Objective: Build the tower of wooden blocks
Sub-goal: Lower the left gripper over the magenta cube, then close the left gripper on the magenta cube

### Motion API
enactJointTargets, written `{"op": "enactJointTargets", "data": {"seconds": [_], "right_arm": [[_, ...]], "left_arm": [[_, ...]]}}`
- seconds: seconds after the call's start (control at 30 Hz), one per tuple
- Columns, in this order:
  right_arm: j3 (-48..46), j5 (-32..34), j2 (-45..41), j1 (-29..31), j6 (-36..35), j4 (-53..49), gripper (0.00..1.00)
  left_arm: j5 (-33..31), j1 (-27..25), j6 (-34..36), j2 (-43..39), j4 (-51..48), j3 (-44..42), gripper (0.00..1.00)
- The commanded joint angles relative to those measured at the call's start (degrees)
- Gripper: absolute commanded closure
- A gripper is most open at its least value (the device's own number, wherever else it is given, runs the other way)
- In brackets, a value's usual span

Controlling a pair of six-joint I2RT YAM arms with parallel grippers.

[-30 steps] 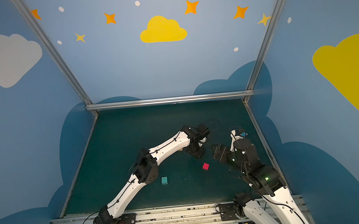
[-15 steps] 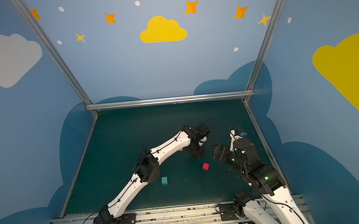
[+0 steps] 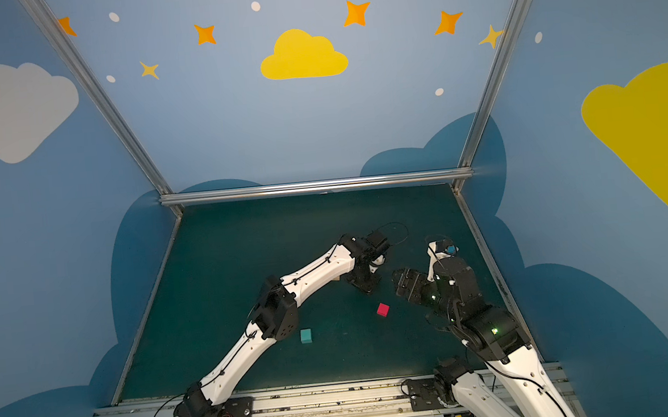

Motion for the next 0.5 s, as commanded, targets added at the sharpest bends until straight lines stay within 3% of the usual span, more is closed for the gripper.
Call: {"op": "enactJointTargets", "data": {"seconds": [0.0, 0.47], "right_arm": [[-0.52, -0.26, 0.13, -0.34, 0.0, 1.14, 0.13], [-1.13, -0.29, 0.27, -0.5, 0.02, 1.22, 0.13]], "left_arm": [[1.98, 0.12, -1.46, 0.3, -0.82, 0.36, 0.5], [0.67, 0.14, -3.52, -0.3, -0.48, 0.02, 0.55]]}}
